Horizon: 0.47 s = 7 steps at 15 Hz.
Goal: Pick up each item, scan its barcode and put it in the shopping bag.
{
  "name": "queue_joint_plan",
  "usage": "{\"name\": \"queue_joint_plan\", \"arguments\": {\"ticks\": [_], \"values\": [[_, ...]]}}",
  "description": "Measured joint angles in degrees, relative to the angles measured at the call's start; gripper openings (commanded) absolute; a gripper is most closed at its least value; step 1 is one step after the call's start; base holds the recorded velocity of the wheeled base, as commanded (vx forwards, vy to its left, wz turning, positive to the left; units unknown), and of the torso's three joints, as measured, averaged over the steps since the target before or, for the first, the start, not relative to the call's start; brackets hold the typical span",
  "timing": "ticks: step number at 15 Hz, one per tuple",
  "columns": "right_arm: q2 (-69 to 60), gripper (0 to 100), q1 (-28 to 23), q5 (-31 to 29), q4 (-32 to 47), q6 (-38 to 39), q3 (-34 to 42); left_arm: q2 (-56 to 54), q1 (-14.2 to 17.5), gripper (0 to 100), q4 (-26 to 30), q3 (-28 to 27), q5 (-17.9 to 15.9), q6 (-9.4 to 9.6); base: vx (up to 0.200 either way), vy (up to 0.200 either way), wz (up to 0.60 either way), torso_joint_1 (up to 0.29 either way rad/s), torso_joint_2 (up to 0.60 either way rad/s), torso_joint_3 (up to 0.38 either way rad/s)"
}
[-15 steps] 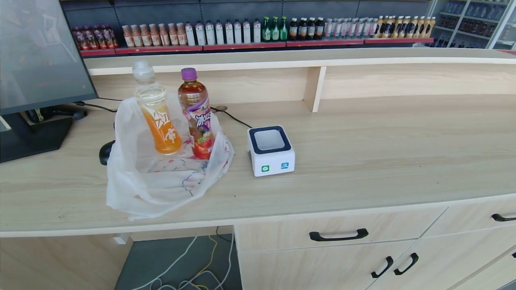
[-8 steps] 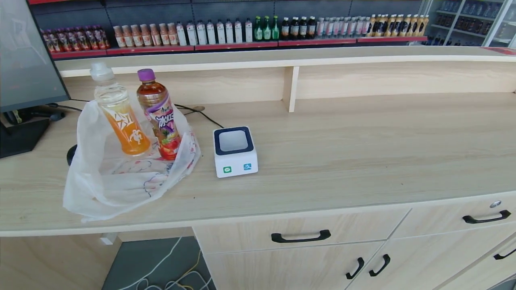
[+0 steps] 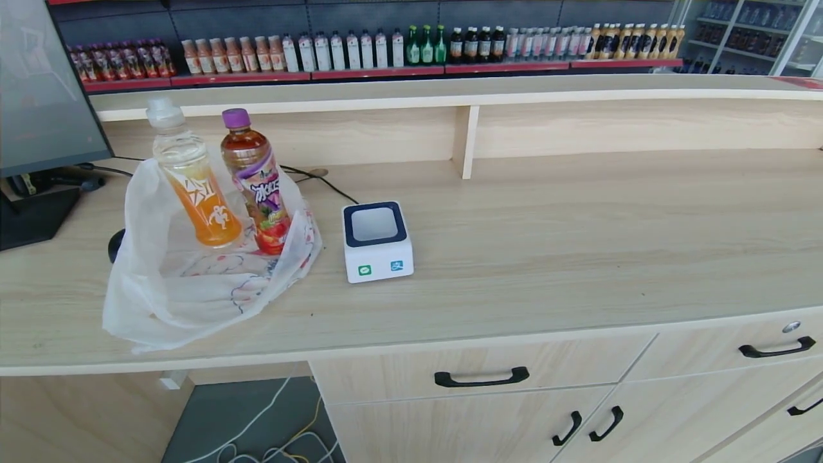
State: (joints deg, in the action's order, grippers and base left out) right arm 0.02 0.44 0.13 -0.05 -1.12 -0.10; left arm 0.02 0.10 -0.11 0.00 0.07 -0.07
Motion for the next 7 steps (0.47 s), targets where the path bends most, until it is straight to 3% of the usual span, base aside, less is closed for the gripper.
{"name": "queue_joint_plan", "arguments": {"ticks": [7], "values": [[0.00, 100, 0.00, 0.05, -0.02, -0.27, 0.00, 0.00, 0.00, 100, 0.00, 0.00, 0.00, -0.09, 0.000, 0.000, 0.00, 0.000, 0.00, 0.000]]}}
